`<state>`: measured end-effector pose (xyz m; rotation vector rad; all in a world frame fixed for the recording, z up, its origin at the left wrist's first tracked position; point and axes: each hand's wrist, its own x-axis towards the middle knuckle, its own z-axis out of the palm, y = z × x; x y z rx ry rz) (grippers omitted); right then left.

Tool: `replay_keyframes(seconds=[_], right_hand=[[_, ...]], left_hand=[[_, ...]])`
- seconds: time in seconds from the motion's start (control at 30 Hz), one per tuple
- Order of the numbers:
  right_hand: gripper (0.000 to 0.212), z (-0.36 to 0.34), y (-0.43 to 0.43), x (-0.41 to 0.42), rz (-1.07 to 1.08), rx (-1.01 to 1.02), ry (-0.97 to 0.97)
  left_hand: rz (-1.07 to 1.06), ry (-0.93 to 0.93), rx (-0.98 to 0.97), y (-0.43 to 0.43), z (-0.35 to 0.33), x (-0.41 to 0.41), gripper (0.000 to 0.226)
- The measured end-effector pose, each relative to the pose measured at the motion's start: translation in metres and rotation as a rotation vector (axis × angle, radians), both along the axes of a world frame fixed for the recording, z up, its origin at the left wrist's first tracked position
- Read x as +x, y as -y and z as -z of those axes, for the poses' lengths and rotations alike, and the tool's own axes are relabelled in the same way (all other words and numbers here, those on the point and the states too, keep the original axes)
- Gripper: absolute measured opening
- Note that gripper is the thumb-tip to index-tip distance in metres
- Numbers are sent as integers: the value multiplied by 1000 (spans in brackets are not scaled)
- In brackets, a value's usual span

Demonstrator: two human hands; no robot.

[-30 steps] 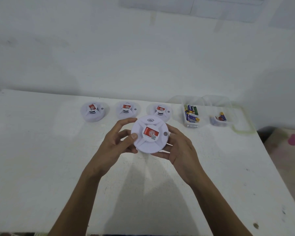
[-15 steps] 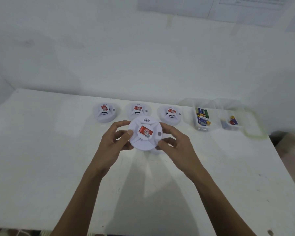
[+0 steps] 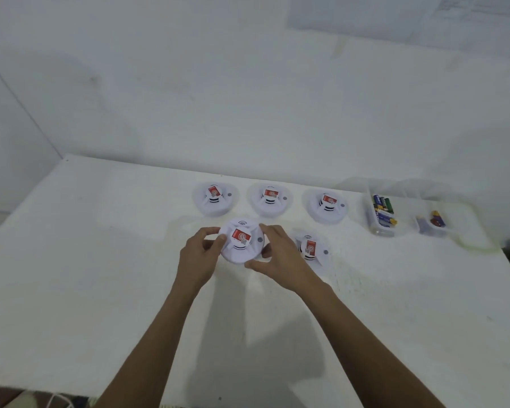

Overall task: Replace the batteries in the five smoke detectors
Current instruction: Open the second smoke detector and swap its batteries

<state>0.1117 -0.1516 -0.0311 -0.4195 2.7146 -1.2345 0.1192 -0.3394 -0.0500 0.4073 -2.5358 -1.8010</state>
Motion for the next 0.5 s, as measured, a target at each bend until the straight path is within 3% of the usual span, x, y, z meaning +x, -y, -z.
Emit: replay_keyframes(seconds=[0.27, 0.5], right_hand=[[64, 34, 15, -17, -12, 162, 110], [69, 36, 17, -17, -30, 187, 134]], left_hand=[[79, 18, -289, 15, 30, -11, 26], [85, 35, -329, 16, 35, -13, 27]])
